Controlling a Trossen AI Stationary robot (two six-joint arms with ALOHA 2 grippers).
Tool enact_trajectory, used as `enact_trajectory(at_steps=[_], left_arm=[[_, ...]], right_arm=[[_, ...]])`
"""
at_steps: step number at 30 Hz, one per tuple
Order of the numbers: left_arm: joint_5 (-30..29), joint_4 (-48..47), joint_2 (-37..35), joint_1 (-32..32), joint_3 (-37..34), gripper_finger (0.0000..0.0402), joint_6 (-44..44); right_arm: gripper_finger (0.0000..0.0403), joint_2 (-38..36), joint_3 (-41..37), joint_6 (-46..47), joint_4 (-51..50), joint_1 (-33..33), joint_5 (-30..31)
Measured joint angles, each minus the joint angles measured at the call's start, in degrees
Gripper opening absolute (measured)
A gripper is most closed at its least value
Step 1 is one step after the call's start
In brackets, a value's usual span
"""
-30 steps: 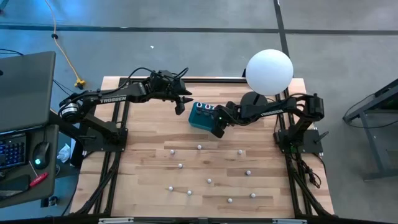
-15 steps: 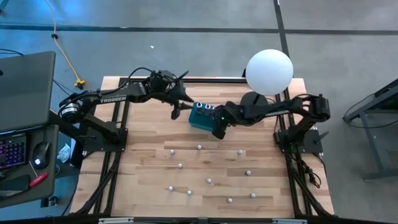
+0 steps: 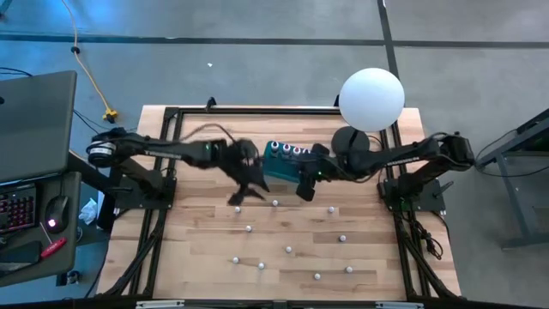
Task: Pick & Place food coloring
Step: Put the small green food coloring bottle into the blue bin
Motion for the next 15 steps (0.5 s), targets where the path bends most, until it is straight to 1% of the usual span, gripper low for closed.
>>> enact_trajectory(at_steps=[4, 6, 8, 11, 13, 15], left_arm=[[-10.34, 1.09, 3.54, -6.47, 0.00, 0.0140, -1.71], [-15.58, 3.10, 5.49, -8.82, 0.02, 0.0140, -4.92], [-19.90, 4.58, 7.79, -10.21, 0.02, 0.0140, -9.94], [-23.05, 5.14, 10.72, -10.36, 0.02, 0.0140, -18.00], [-23.79, 4.80, 12.18, -10.21, 0.01, 0.0140, -20.76], [-24.40, 6.28, 13.53, -9.93, 0.02, 0.0140, -21.06]], right_arm=[[0.0124, 0.01, 0.00, 1.67, 0.02, 2.01, 2.31], [0.0124, 0.01, 0.00, 2.60, 0.01, 3.02, 2.42], [0.0124, 0.01, 0.00, 3.51, 0.02, 4.07, 2.35], [0.0124, 0.01, 0.00, 5.14, 0.02, 5.90, 3.53], [0.0124, 0.01, 0.00, 5.61, 0.01, 6.99, 4.30], [0.0124, 0.01, 0.00, 5.64, 0.02, 7.98, 5.02]])
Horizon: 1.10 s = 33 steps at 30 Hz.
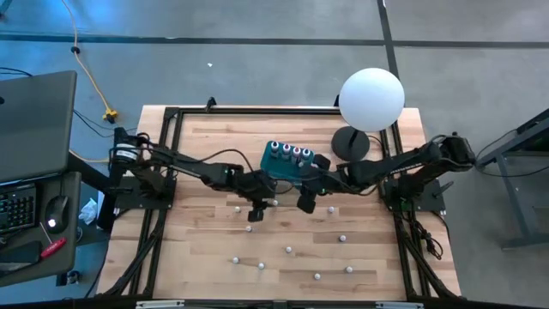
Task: Pick & Place food coloring
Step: Put the small green food coloring bottle into the blue bin
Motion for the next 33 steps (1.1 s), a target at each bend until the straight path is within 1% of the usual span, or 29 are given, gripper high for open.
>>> enact_trajectory(at_steps=[4, 12, 18, 24, 28, 33], left_arm=[[1.35, 2.05, 2.51, -0.02, 0.05, 0.0140, 0.07], [0.40, 7.83, 7.25, 0.00, -0.01, 0.0140, -0.10], [0.27, 10.29, 8.12, 0.00, 0.05, 0.0140, -0.10], [0.27, 10.32, 8.10, 0.00, 0.05, 0.0137, 0.05], [0.27, 10.36, 8.10, 0.02, 0.05, 0.0108, 0.38], [0.29, 12.45, 7.78, 0.03, 0.05, 0.0047, 0.49]], right_arm=[[0.0124, 0.00, 0.00, 0.80, 0.00, 1.51, 1.30], [0.0124, 0.00, 0.00, 1.84, 0.00, 3.05, 3.02], [0.0124, 0.00, 0.00, 2.06, -0.01, 3.05, 3.02], [0.0124, 0.02, 0.00, 1.96, -0.02, 3.05, 3.22], [0.0124, 0.02, 0.00, 1.94, -0.02, 3.05, 3.28], [0.0124, 0.02, 0.00, 1.94, -0.02, 3.05, 3.26]])
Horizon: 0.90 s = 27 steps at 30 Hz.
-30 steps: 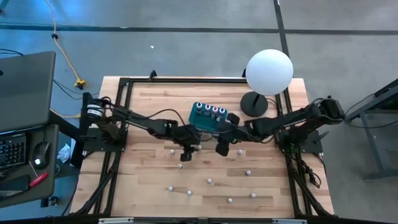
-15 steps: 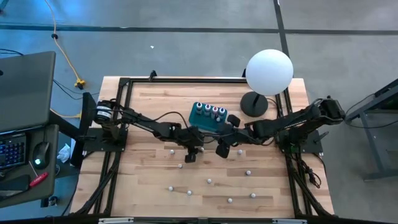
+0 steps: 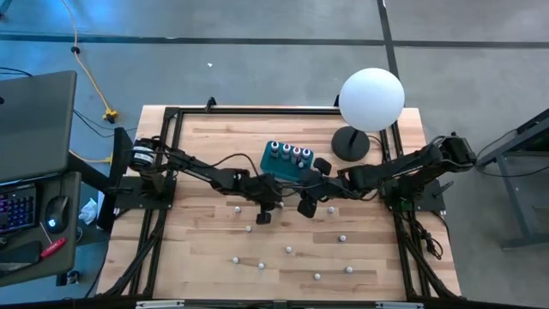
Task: Pick & Place food coloring
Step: Put the small green food coloring bottle into the blue bin
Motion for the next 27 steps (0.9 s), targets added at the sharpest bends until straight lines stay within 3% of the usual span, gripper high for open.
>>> enact_trajectory(at_steps=[6, 13, 20, 24, 27], left_arm=[[-0.17, -1.03, -7.61, 3.35, -0.04, 0.0032, 1.19], [-0.46, -8.23, -18.40, 16.00, 0.07, 0.0050, 3.98], [7.28, -11.57, -14.06, 27.44, -0.03, 0.0053, 4.06], [14.11, -9.28, -8.81, 28.49, 0.05, 0.0054, 6.27], [14.94, -7.92, -5.58, 27.66, -0.04, 0.0054, 7.27]], right_arm=[[0.0124, 0.00, 0.00, -0.02, 0.00, 0.00, 0.02], [0.0124, 0.02, 0.00, 0.42, -0.19, 0.00, 0.30], [0.0124, 0.02, 0.00, 0.13, -0.18, -0.01, 1.94], [0.0124, 0.02, 0.00, -0.02, -0.15, -0.02, 2.54], [0.0124, 0.02, 0.00, -0.02, -0.17, -0.02, 2.71]])
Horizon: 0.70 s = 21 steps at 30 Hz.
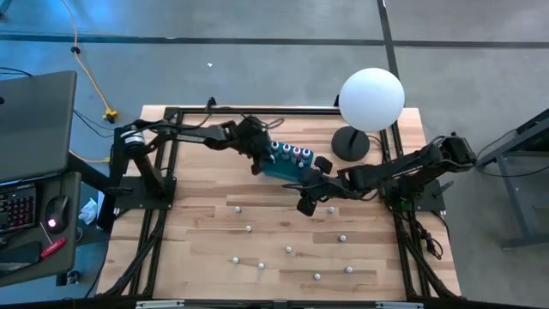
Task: Pick & Place food coloring
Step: Put the small green food coloring bottle into the blue bin
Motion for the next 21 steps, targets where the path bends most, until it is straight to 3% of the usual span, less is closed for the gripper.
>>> enact_trajectory(at_steps=[5, 10, 16, 21], left_arm=[[-7.53, 1.71, 2.14, -1.33, 0.20, 0.0055, 1.94], [-9.16, 1.43, 2.43, -1.04, 0.04, 0.0055, 1.86], [-9.45, 0.37, 2.43, -1.11, 0.00, 0.0061, 3.03], [-9.36, -0.67, 2.36, -1.23, 0.02, 0.0105, 3.18]], right_arm=[[0.0124, 0.00, 0.00, 0.00, -0.17, 0.00, -0.31], [0.0124, 0.48, 0.00, -1.88, -0.12, 0.00, -2.31], [0.0124, 5.68, 0.00, -8.90, 5.10, 0.00, -12.11], [0.0124, 10.18, 0.00, -13.73, 13.86, 0.00, -22.42]])
